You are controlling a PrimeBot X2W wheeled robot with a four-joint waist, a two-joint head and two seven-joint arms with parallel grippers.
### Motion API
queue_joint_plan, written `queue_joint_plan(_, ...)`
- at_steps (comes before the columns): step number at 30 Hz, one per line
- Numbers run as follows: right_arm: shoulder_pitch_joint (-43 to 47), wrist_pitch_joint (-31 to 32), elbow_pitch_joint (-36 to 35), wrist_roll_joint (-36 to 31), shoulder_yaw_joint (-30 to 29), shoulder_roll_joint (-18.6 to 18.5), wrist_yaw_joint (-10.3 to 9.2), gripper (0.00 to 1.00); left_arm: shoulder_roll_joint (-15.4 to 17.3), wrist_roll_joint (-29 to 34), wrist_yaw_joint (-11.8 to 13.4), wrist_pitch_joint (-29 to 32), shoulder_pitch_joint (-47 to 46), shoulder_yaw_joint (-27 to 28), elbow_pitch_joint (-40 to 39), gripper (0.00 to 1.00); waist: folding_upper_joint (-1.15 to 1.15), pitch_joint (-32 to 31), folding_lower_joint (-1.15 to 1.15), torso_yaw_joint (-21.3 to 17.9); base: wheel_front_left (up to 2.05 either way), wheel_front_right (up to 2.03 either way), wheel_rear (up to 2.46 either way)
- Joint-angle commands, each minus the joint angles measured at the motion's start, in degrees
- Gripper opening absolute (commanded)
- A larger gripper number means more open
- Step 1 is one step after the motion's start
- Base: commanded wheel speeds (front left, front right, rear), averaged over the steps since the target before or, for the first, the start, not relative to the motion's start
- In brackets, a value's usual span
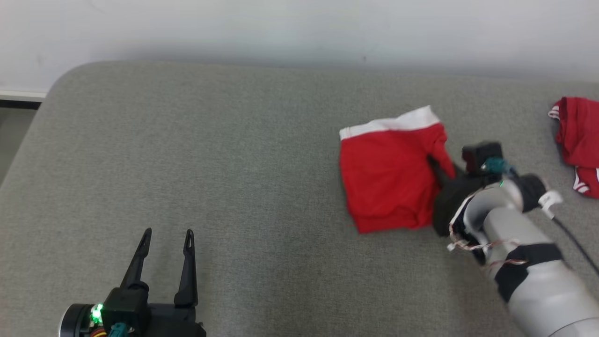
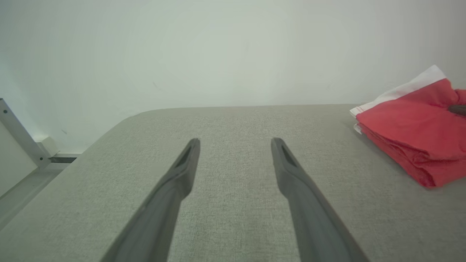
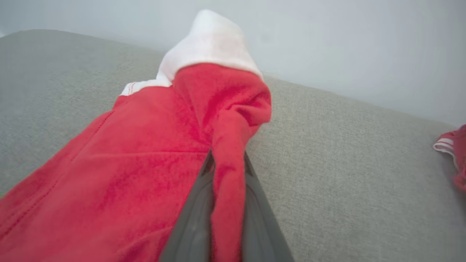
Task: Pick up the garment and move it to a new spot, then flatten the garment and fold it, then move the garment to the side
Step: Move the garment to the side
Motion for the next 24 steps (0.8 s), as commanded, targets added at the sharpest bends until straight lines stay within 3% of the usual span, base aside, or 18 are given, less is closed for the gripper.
queue_joint_plan(1, -1.2, 1.1, -1.2, 1.5, 2.1, -1.9, 0.05, 0.00, 0.2, 0.4, 0.0, -0.2, -1.0, 0.0, -0.6, 1.00, -0.01, 2.9, -0.01, -2.2, 0.00, 0.00, 0.00)
queue_joint_plan(13, -12.3, 10.9, -13.2, 11.8, 16.3, -23.2, 0.05, 0.00, 2.3, 0.8, 0.3, -0.1, -5.7, 0.5, -4.8, 1.00, -0.01, 12.9, -0.01, -7.3, 0.00, 0.00, 0.00)
queue_joint_plan(24, -19.7, 13.2, -13.9, 14.4, 17.4, -33.7, 0.05, 0.00, 5.5, 2.7, 0.7, 0.8, -8.2, 1.1, -13.8, 1.00, -0.01, 20.7, -0.01, -11.6, 0.00, 0.00, 0.00)
